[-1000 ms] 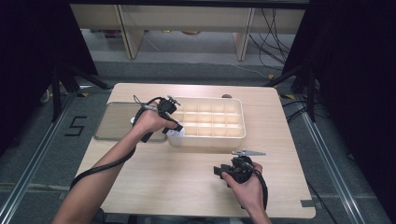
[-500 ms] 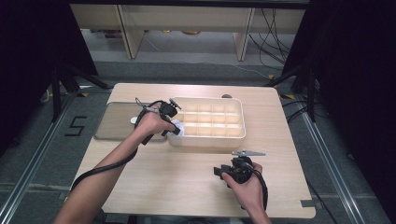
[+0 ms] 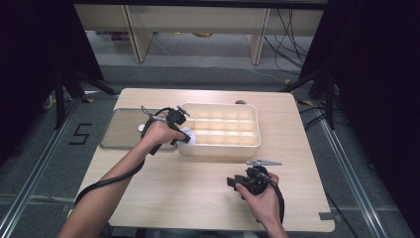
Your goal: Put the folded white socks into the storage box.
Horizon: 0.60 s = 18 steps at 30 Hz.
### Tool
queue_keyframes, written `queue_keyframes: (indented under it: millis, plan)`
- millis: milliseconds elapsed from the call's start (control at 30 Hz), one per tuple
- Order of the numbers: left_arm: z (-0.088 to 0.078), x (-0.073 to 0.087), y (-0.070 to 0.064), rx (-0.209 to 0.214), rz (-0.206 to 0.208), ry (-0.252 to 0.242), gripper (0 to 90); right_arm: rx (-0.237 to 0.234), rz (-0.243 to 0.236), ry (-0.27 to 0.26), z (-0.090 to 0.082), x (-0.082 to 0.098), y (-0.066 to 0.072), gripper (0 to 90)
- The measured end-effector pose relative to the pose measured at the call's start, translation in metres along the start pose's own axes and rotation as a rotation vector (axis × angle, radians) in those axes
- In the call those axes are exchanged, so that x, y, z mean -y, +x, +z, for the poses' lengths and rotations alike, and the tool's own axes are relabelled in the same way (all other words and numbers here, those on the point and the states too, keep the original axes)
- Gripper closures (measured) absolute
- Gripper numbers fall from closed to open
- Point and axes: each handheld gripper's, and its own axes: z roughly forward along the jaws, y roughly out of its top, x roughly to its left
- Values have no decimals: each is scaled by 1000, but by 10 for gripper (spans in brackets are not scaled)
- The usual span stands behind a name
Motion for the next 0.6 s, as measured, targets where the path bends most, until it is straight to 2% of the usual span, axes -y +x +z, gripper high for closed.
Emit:
queue_keyframes:
  millis: [67, 100, 133, 167, 200, 233, 267, 300, 333, 367, 433, 500, 533, 567, 600]
  plan:
    - [-7, 1, 1, -6, 5, -27, 703, 2, -20, -17, 1, 0, -2, 601]
    - [-7, 1, 1, -6, 5, -27, 686, 2, -20, -17, 1, 0, -2, 601]
    - [-14, 2, 2, -11, 0, -51, 672, 2, -20, -20, 0, -1, -2, 600]
    - [-14, 2, 2, -11, 0, -51, 656, 2, -20, -20, 0, -1, -2, 600]
    - [-18, 4, 1, -21, -13, -81, 638, -6, -22, -23, 0, -1, -2, 601]
    - [-18, 4, 1, -21, -13, -81, 618, -10, -18, -29, 1, -1, -2, 600]
    - [-22, 9, 0, -25, -21, -107, 608, -10, -18, -29, 0, -1, -2, 600]
    - [-25, 11, 0, -21, -16, -112, 603, -7, 5, -15, -1, -1, -1, 600]
    - [-26, 14, -2, -20, -33, -140, 596, 0, 4, -9, -2, -1, -2, 599]
    - [-26, 14, -2, -20, -33, -140, 583, 10, -11, -16, -1, -1, -3, 599]
    - [-31, 24, -4, -24, -34, -184, 559, 6, -8, -17, -2, -2, -3, 598]
    - [-35, 30, -4, -33, -30, -193, 542, 10, 7, -7, -2, -1, -3, 598]
    - [-36, 34, -5, -36, -36, -208, 534, 9, 6, -8, -3, -1, -3, 598]
    - [-38, 38, -5, -36, -35, -220, 527, -6, -9, -33, -1, -1, -4, 598]
    - [-39, 42, -6, -41, -38, -236, 518, 5, -18, -34, -1, -1, -5, 597]
